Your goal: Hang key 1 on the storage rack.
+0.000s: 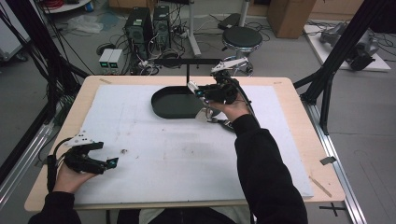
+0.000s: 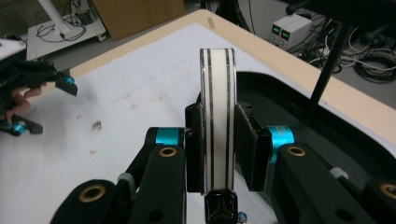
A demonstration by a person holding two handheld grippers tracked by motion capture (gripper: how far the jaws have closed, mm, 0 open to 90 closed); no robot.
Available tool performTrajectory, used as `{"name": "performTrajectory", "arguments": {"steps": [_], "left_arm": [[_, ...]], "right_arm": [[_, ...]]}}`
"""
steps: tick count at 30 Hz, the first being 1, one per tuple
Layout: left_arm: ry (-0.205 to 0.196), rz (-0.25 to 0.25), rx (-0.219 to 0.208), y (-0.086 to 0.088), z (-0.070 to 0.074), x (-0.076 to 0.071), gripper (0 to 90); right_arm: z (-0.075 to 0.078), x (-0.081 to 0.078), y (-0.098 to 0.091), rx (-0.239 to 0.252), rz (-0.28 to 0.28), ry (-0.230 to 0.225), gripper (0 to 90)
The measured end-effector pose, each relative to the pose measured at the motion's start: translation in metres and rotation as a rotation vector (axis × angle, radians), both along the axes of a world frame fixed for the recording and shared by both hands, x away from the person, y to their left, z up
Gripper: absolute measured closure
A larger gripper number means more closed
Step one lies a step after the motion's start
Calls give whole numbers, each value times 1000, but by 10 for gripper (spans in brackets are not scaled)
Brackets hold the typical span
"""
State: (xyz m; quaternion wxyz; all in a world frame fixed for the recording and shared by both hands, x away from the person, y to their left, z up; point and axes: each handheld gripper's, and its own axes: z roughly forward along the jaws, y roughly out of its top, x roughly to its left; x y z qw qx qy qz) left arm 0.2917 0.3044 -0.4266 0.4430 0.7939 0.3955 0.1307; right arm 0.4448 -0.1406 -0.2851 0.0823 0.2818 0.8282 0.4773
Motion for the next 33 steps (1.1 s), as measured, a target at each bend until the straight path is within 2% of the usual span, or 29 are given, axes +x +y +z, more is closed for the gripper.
{"name": "performTrajectory", "arguments": {"steps": [6,14,21,24,26,29,33], "left_arm": [[7,-9,-1,-2,0,0,25],[7,-16,4,-5,-1,1,24],[7,-20,-3,-6,-2,4,25],[7,-26,0,-6,-3,5,25],[6,-25,-2,-6,-3,5,24],[5,-17,-17,-6,-2,5,25],[4,-18,-16,-6,-3,5,25]], "right_arm": [[9,11,12,-4,4,-13,750],[11,26,23,-12,-2,-12,750],[29,40,29,-8,-15,-47,749],[33,45,30,-5,-19,-47,749],[36,49,33,-19,-24,-50,750],[41,56,37,-11,-19,-53,749],[47,65,43,-40,-20,-76,751]]}}
